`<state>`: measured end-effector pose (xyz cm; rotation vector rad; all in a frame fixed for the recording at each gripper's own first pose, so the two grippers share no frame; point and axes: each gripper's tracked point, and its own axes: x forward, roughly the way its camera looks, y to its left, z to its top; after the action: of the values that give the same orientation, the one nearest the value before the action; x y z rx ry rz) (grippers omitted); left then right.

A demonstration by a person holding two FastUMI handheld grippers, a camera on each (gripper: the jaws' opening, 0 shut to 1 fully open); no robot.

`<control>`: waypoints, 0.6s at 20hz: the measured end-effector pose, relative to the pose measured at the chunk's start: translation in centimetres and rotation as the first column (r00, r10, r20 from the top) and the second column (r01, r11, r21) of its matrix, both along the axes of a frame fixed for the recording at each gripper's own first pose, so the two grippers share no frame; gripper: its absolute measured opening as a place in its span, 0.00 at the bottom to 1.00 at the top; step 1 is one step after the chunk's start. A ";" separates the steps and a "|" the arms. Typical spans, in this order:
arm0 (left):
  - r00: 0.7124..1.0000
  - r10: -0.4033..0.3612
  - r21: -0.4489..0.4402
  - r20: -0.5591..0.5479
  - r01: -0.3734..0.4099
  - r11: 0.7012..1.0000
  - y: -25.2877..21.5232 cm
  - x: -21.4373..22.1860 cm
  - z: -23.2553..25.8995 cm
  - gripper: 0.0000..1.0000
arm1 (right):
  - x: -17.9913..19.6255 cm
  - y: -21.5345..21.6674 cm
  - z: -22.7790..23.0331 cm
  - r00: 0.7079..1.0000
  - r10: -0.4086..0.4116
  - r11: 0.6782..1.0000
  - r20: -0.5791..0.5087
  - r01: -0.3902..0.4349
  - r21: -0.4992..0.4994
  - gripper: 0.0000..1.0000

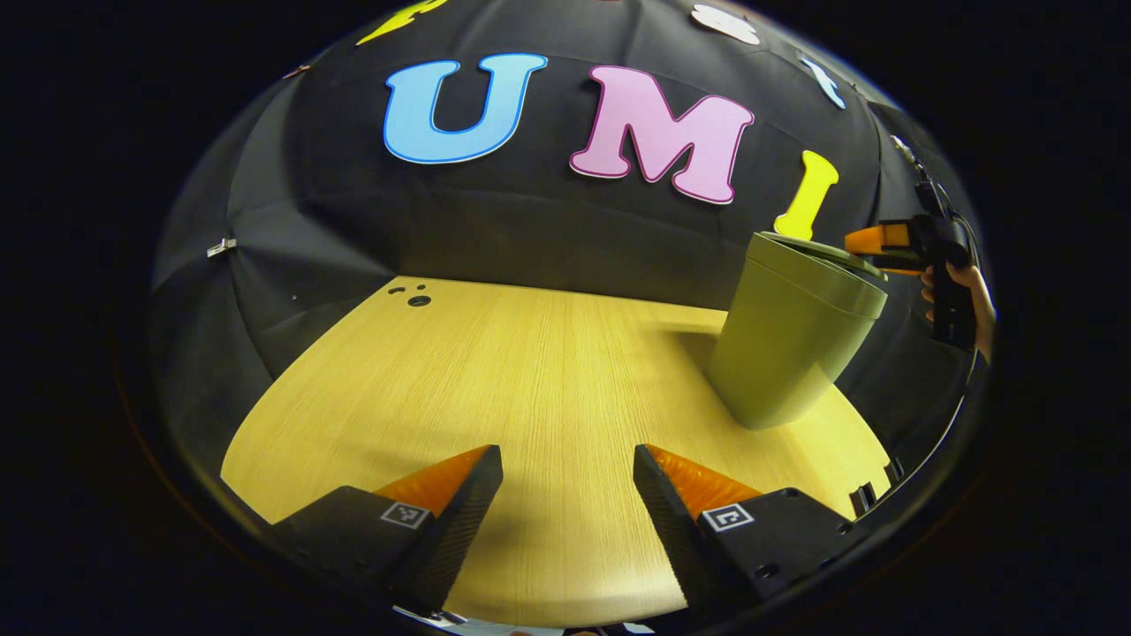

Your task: Press the lid of the desktop garbage bin to open it, pick up the crumpled paper on the desktop and throw it into the bin, then pick up the pop can on the desktop and drop it into the bin, and finally close the garbage bin lid.

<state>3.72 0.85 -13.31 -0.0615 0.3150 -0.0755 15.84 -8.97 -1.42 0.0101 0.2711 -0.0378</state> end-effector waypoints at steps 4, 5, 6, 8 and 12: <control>1.000 0.029 -0.003 -0.006 -0.029 1.000 1.3 0.2 -0.2 0.96 | -0.2 0.0 -0.7 1.000 -0.009 1.000 -0.006 0.009 0.019 0.98; 0.999 0.034 -0.012 -0.007 -0.034 0.999 1.6 0.3 -0.2 0.96 | -0.3 0.0 -1.2 1.000 -0.007 1.000 -0.020 0.007 0.007 0.98; 0.999 0.040 -0.019 -0.009 -0.040 0.999 1.9 0.3 -0.2 0.96 | -0.3 0.0 -0.8 1.000 -0.009 1.000 -0.006 0.008 -0.002 0.98; 0.998 0.054 -0.028 -0.017 -0.054 0.998 2.3 0.4 -0.4 0.96 | -0.3 0.1 -0.9 1.000 -0.005 1.000 -0.006 0.005 -0.011 0.98; 0.997 0.067 -0.045 -0.044 -0.069 0.997 2.6 0.3 -1.6 0.96 | 0.1 0.1 -0.7 1.000 0.025 1.000 -0.002 -0.025 -0.003 0.99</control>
<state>3.99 3.42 -14.90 -0.1203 0.3529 -0.0143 15.99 -8.86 -2.15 0.0041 0.2734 -0.0131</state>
